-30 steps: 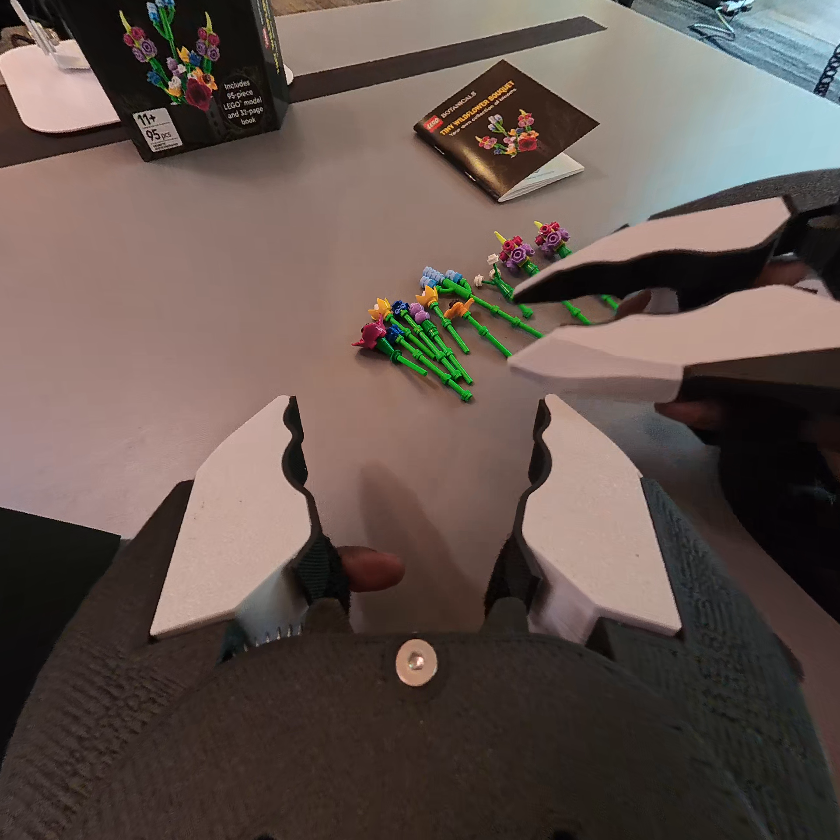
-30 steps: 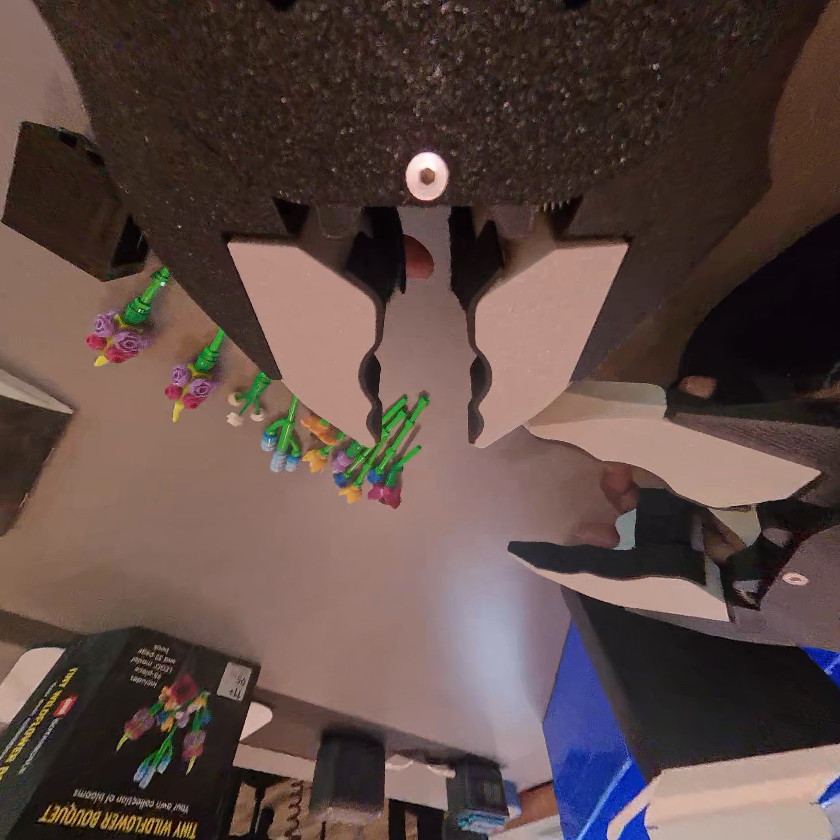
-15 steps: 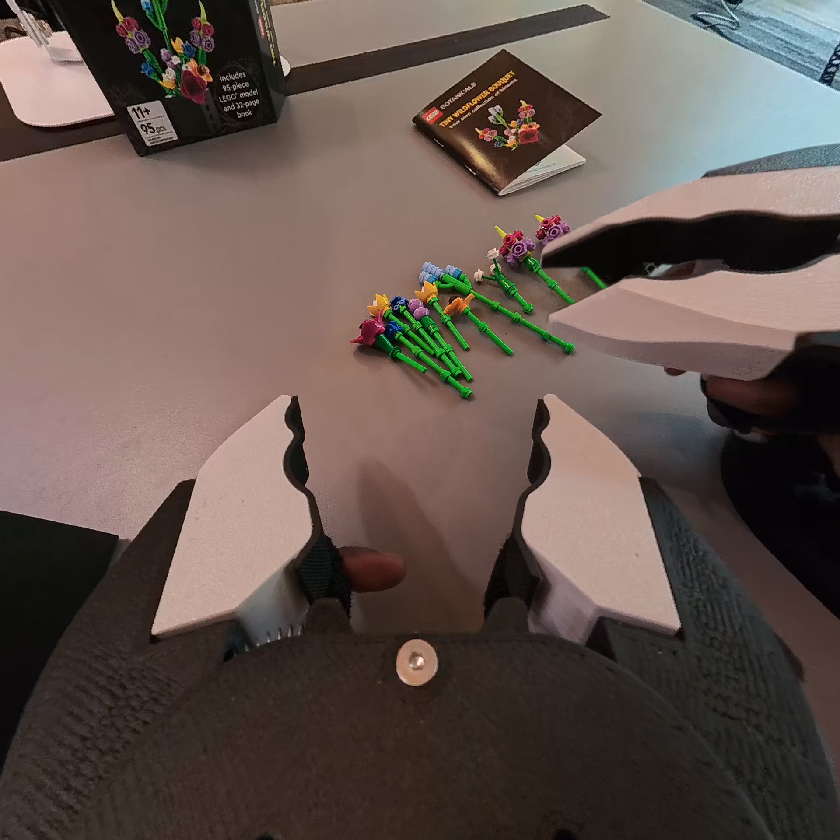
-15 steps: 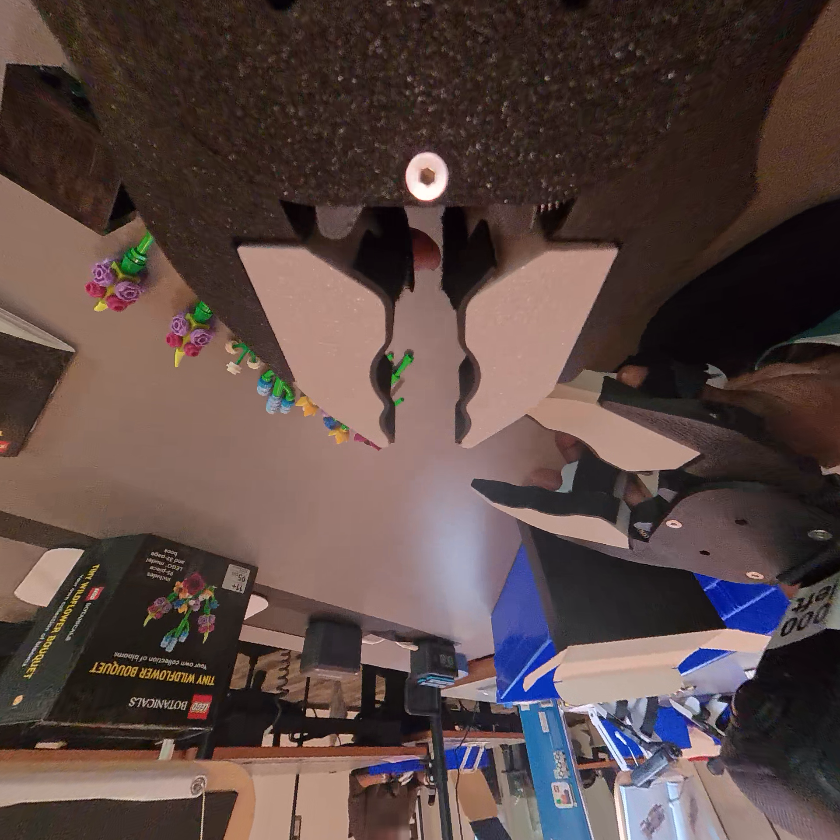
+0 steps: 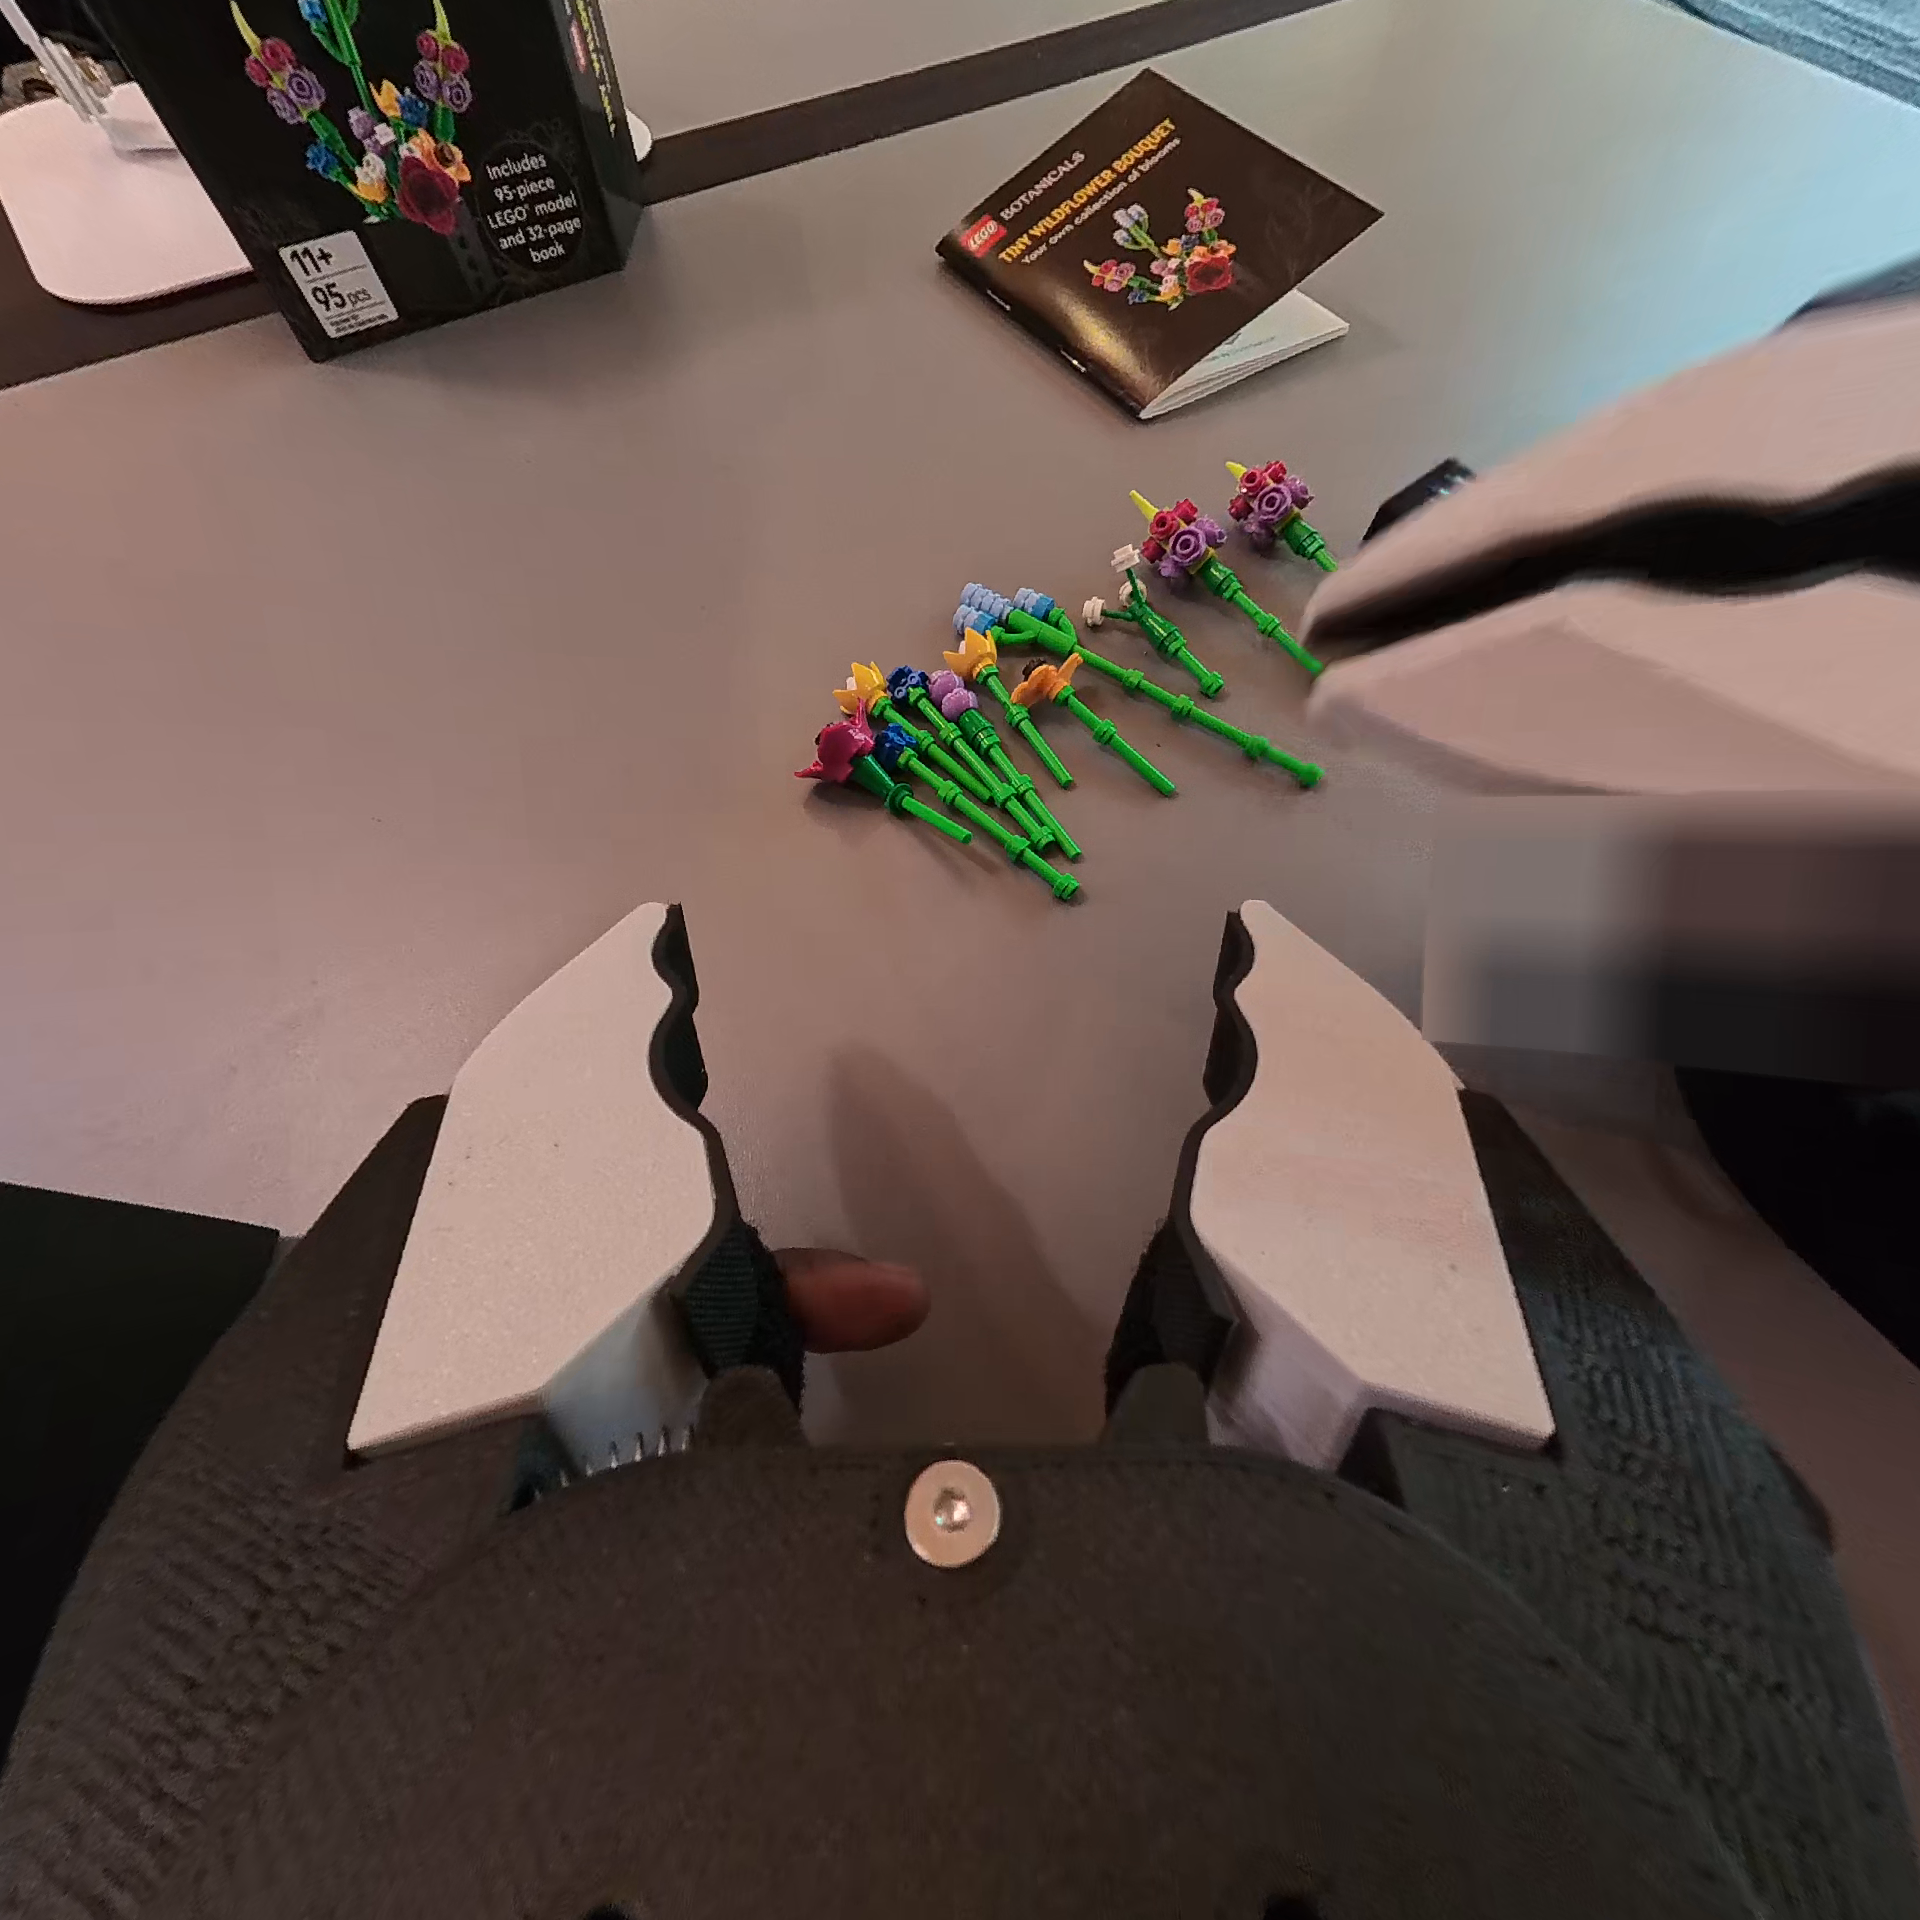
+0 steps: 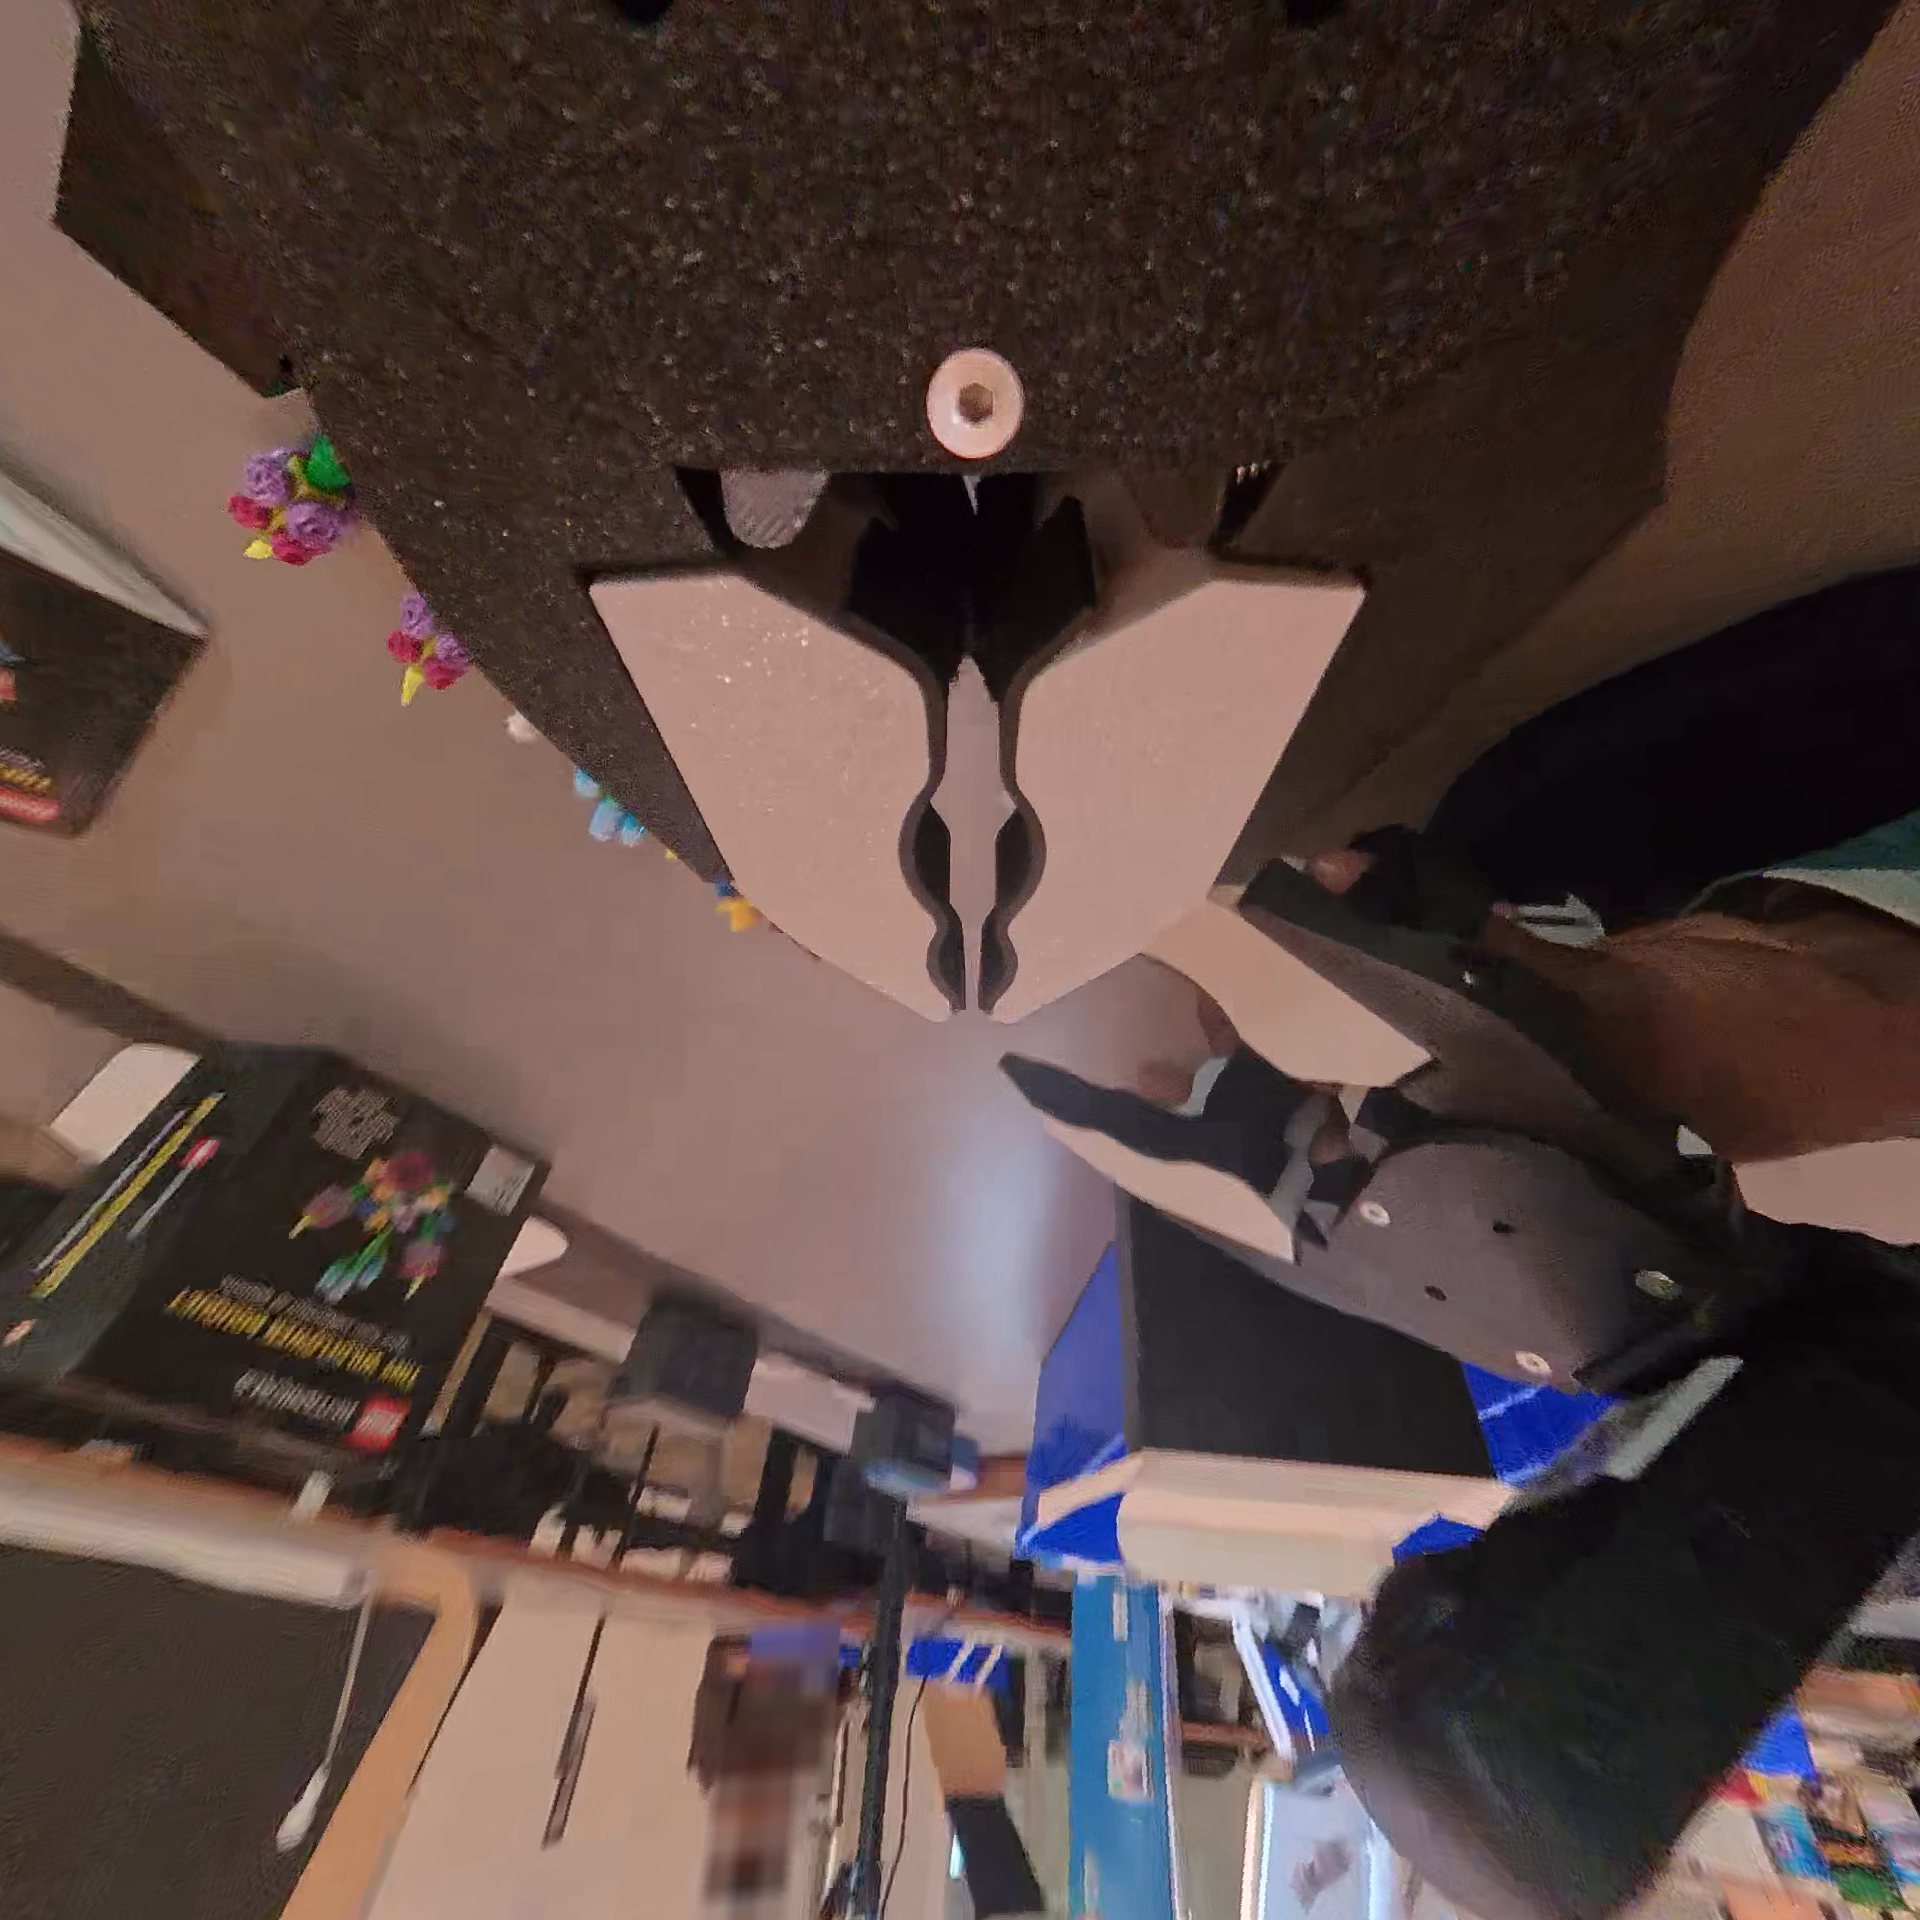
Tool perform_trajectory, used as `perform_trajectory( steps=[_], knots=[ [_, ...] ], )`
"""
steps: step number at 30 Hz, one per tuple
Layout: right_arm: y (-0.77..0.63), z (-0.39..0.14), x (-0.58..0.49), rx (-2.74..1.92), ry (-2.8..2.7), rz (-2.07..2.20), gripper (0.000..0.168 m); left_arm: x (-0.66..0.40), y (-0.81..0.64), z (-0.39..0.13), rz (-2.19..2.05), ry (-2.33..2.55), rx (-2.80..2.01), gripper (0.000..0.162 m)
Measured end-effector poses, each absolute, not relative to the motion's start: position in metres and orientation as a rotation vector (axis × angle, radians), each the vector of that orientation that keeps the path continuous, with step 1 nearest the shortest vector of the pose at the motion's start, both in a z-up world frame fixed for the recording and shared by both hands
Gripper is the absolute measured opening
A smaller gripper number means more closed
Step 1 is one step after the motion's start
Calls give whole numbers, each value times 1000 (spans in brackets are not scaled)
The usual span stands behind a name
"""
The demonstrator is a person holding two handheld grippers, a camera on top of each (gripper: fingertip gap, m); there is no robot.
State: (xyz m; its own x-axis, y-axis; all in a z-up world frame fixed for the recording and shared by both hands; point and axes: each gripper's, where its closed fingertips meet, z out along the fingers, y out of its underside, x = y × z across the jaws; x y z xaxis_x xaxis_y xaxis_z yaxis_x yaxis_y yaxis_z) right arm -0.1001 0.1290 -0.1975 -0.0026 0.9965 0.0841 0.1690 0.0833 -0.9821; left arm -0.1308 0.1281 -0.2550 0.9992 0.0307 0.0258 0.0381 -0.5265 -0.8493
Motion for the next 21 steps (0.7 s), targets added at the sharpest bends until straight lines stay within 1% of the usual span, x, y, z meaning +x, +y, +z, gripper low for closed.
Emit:
perform_trajectory(
  steps=[2, 3, 5, 7, 8, 10, 11, 12, 13, 14, 15, 16, 17, 18, 19, 20, 21],
  knots=[
    [129, -177, -97, -1156, -1269, 1056, 14, -131, 128, -255, -8, -46, -2127, 95],
    [126, -179, -96, -1149, -1292, 1051, 0, -131, 128, -255, -7, -45, -2128, 95],
    [130, -200, -99, -1276, -1387, 982, 0, -131, 128, -256, 0, -42, -2129, 95],
    [152, -198, -93, -1326, -1280, 849, 2, -131, 128, -254, 14, -41, -2121, 94],
    [163, -190, -88, -1316, -1197, 791, 11, -132, 128, -252, 25, -43, -2107, 94],
    [186, -177, -75, -1319, -1055, 706, 64, -135, 128, -243, 58, -54, -2047, 94],
    [196, -179, -70, -1362, -1026, 665, 90, -137, 128, -235, 84, -59, -1990, 98],
    [203, -186, -64, -1427, -1018, 624, 115, -140, 127, -223, 122, -64, -1909, 106],
    [209, -194, -58, -1493, -1017, 588, 132, -142, 125, -207, 169, -70, -1809, 111],
    [210, -202, -52, -1545, -1015, 566, 143, -144, 121, -191, 216, -82, -1706, 113],
    [209, -207, -46, -1578, -1015, 561, 147, -146, 115, -177, 255, -97, -1624, 113],
    [206, -209, -39, -1595, -1017, 564, 147, -146, 108, -167, 280, -110, -1574, 113],
    [204, -211, -31, -1610, -999, 560, 147, -145, 103, -163, 294, -123, -1558, 109],
    [202, -211, -23, -1622, -976, 551, 147, -142, 99, -164, 298, -130, -1570, 80],
    [200, -211, -15, -1632, -962, 543, 147, -138, 94, -167, 292, -129, -1603, 6],
    [194, -213, -8, -1657, -965, 541, 142, -133, 91, -170, 267, -133, -1625, 0],
    [185, -217, -4, -1684, -991, 557, 121, -126, 87, -171, 242, -130, -1635, 0]
  ],
)
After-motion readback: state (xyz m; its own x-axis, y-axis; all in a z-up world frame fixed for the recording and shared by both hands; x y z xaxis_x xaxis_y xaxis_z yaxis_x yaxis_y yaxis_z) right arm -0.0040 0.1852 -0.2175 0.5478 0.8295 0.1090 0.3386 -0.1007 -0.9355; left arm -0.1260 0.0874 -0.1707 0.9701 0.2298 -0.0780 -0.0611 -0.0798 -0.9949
